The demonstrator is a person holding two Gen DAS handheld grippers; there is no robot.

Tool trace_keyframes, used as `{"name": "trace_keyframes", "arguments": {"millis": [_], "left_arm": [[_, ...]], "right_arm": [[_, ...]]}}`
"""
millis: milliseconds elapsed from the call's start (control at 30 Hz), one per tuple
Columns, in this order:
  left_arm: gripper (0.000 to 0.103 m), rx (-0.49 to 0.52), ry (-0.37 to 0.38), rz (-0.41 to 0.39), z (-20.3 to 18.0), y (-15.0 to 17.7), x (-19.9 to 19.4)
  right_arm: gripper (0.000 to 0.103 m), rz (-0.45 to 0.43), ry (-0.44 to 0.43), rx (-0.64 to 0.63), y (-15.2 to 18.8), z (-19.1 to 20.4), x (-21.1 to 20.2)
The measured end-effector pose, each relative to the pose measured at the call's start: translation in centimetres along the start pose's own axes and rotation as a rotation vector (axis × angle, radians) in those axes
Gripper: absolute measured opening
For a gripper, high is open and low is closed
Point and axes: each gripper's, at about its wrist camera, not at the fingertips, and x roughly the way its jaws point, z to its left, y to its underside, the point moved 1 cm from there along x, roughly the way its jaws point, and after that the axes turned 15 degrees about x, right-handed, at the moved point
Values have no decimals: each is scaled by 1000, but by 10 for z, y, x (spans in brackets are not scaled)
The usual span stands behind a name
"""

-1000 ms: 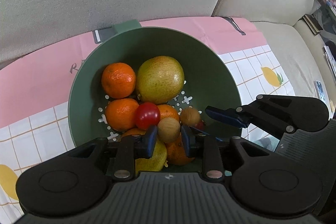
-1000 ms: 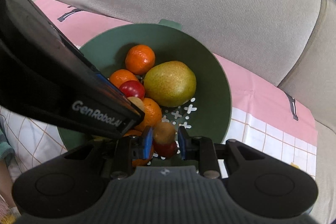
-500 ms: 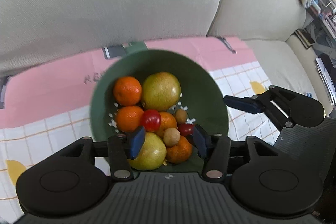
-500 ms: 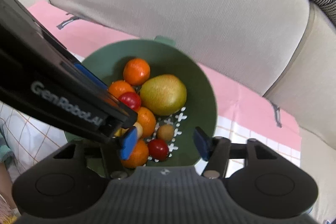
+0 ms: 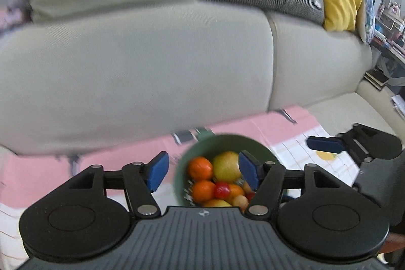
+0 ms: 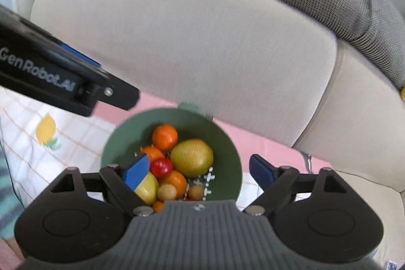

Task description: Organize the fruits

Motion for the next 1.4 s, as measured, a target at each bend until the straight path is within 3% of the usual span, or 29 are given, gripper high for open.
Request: {"name": "trace_keyframes", "arguments": {"millis": [167,300,567,800,1233,1400], "left_arm": [[84,75,-135,-103,-3,1,-38],[85,79,-193,-166,-5,6,-64],[89,72,-297,-201,-6,27,-91],[89,58,-319,-153,-3,56,-101],[89,-33,-334,10,5,116,-91],[89,-71,-327,34,11,124,-88]], "right_arm": [[88,-94,-45,113,-5,1,-35],[92,-189,-71,196,-2,4,-68],[95,-309,-67,274,26,13,-112],[96,-286,-68,327,50,25,-116],[99,-183,-36,240,80,58,-99],[99,-149,-25,211,86,66,-92]]}}
